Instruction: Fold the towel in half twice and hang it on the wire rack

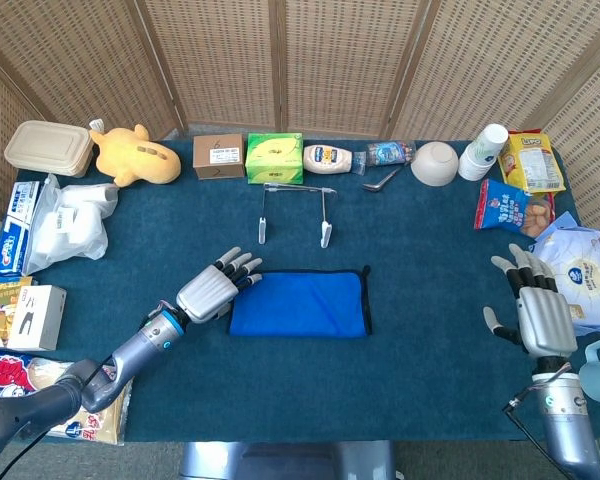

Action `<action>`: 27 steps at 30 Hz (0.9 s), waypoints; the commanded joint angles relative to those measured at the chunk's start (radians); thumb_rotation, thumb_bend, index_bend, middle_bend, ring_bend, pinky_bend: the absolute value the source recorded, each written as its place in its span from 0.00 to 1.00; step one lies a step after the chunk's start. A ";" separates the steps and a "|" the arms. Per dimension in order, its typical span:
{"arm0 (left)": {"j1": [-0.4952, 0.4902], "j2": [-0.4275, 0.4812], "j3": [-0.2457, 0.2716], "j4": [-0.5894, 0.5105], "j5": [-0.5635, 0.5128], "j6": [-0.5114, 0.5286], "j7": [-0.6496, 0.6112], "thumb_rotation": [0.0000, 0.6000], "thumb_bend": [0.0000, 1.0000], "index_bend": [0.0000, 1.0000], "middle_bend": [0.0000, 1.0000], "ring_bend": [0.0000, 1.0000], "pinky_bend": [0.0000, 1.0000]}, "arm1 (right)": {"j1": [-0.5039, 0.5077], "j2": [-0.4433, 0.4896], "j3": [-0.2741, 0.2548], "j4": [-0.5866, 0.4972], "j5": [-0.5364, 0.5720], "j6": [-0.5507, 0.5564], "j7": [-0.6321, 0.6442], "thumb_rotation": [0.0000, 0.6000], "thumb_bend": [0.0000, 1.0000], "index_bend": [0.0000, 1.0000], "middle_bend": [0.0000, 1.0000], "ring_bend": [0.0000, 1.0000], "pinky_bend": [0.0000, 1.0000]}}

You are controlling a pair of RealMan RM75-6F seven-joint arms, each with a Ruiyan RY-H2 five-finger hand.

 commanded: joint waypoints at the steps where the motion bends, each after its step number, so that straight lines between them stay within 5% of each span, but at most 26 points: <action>1: -0.004 -0.004 -0.003 0.000 -0.001 0.004 -0.001 1.00 0.41 0.15 0.04 0.00 0.00 | -0.003 0.001 0.001 0.000 0.000 0.002 0.002 1.00 0.35 0.16 0.01 0.00 0.00; 27: -0.024 -0.025 -0.030 -0.033 -0.035 0.006 -0.041 1.00 0.40 0.17 0.05 0.00 0.00 | -0.020 0.004 0.012 0.001 -0.003 0.009 0.013 1.00 0.34 0.16 0.01 0.00 0.00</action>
